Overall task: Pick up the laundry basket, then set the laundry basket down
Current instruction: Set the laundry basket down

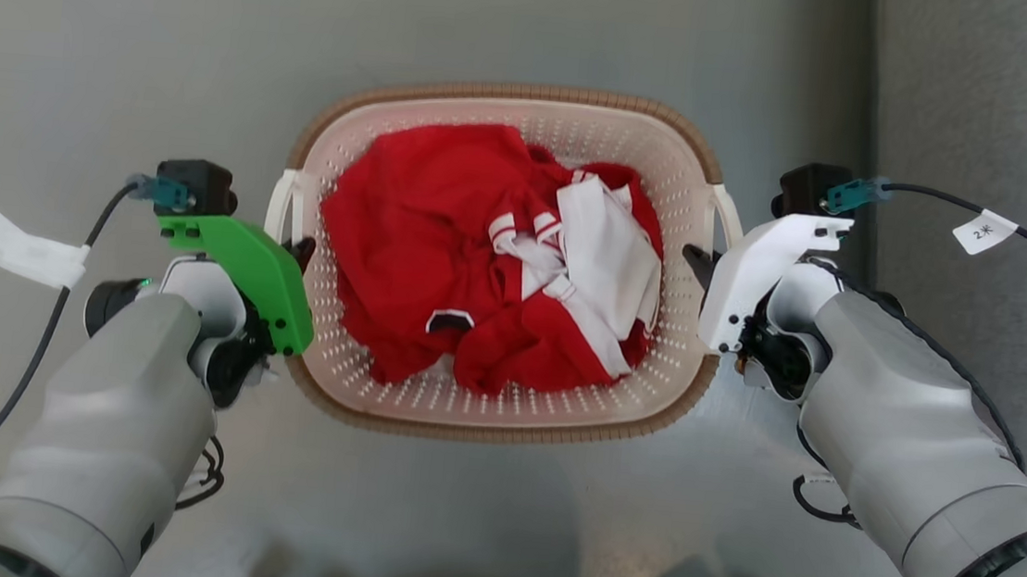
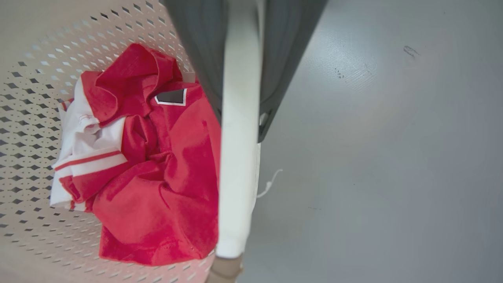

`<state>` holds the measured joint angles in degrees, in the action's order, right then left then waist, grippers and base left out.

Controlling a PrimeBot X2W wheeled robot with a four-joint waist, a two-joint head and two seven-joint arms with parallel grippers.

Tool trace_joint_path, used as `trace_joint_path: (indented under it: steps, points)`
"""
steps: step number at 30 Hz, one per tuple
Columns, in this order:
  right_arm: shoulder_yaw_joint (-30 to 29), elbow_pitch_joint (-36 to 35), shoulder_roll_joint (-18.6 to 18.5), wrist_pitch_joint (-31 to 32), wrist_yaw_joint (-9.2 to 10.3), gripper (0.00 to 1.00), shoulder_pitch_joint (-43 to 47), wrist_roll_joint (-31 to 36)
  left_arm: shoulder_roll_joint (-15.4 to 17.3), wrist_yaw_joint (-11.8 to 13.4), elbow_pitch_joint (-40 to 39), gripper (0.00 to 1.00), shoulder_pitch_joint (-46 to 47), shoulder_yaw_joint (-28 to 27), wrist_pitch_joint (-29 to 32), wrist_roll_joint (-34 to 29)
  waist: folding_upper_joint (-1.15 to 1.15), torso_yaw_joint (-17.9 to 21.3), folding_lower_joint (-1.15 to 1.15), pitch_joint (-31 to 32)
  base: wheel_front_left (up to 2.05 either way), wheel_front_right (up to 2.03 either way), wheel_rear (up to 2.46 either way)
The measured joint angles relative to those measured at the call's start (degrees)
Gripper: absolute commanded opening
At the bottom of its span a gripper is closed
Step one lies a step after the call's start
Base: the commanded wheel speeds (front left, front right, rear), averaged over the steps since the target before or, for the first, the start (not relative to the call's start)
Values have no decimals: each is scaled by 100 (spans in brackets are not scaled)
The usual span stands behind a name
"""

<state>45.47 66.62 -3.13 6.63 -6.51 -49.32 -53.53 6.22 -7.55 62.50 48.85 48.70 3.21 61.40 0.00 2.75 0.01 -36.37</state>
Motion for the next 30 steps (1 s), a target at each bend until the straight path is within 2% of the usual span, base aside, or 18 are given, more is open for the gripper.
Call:
trace_joint_path:
  steps: [18,30]
  points:
    - [11,-124,-57,-969,-1,0,-187,10,7,0,-27,0,363,78,-845,-218,0,-66,0,-1029,0,0,0]
    - [43,-151,-64,-1367,-2,0,-327,10,7,0,27,0,542,137,-1235,-263,0,-83,0,-1502,0,0,0]
